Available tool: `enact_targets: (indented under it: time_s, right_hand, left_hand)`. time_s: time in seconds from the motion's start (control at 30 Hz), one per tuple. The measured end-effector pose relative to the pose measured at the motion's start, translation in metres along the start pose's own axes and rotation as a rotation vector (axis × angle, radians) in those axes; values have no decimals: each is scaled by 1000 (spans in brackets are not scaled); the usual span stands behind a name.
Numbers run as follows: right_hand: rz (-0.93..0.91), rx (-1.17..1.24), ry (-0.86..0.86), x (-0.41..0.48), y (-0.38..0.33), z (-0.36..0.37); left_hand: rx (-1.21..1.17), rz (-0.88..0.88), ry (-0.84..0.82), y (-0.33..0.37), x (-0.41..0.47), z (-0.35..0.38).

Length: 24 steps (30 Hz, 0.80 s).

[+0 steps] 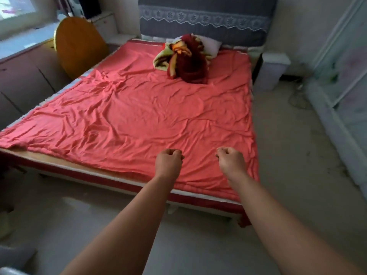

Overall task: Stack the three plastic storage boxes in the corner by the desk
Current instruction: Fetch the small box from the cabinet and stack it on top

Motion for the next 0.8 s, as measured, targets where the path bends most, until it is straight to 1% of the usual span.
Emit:
enact_targets:
  time_s: [0.17,0.23,0.4,0.67,0.8]
  right_hand:
    - [36,-8,173,20,26,-107]
    - [40,36,249,27,36,-145]
    - [91,40,420,37,52,-232]
    - [193,65,644,73,66,-331]
    - [238,124,732,95,60,-376]
  left_hand:
    - [54,28,-151,17,-23,107]
    - [79,47,-204,24,-33,146]
    - [158,115,-337,46,-54,234]
    - [223,178,-534,82,-60,357]
    - [233,206,-615,114,-54,414]
Point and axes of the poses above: each hand's wrist, its own x-axis towards the middle knuckle, its own z-axis out of the palm, y = z × x, the point moved 2 cm from there along x, towards the middle knuckle, and after that the axes turned 11 degrees about x, right-handed, at the moved point
